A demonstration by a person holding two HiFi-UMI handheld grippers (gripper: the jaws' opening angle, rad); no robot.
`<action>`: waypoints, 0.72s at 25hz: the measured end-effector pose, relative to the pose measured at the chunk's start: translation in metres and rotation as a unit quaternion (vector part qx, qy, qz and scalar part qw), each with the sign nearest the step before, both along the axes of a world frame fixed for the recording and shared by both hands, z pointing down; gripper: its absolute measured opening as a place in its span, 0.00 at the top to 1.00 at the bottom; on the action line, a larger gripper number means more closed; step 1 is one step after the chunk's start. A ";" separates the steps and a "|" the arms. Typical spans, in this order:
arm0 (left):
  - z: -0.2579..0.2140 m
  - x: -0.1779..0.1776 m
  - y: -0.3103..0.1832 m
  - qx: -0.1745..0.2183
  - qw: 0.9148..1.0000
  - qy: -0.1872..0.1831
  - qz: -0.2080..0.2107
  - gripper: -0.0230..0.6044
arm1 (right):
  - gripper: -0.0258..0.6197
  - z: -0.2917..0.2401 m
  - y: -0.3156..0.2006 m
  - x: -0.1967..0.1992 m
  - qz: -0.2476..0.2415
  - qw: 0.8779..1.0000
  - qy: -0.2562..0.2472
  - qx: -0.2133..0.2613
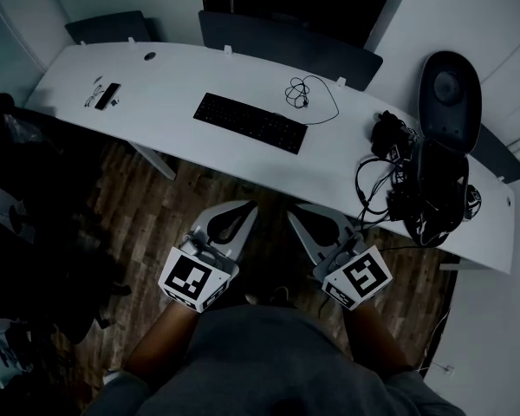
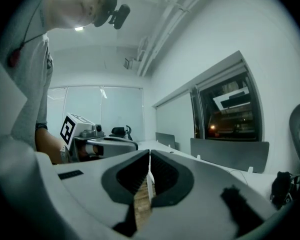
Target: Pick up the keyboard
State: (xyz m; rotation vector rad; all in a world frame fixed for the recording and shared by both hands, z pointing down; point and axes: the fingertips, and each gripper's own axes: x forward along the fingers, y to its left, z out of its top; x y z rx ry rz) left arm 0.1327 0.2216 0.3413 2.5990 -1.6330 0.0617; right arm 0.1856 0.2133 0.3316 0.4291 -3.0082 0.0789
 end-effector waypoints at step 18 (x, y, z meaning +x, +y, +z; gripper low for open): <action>0.014 -0.134 -0.047 -0.018 0.997 0.019 0.077 0.95 | 0.93 0.012 -0.037 -0.136 0.074 0.997 0.028 -0.015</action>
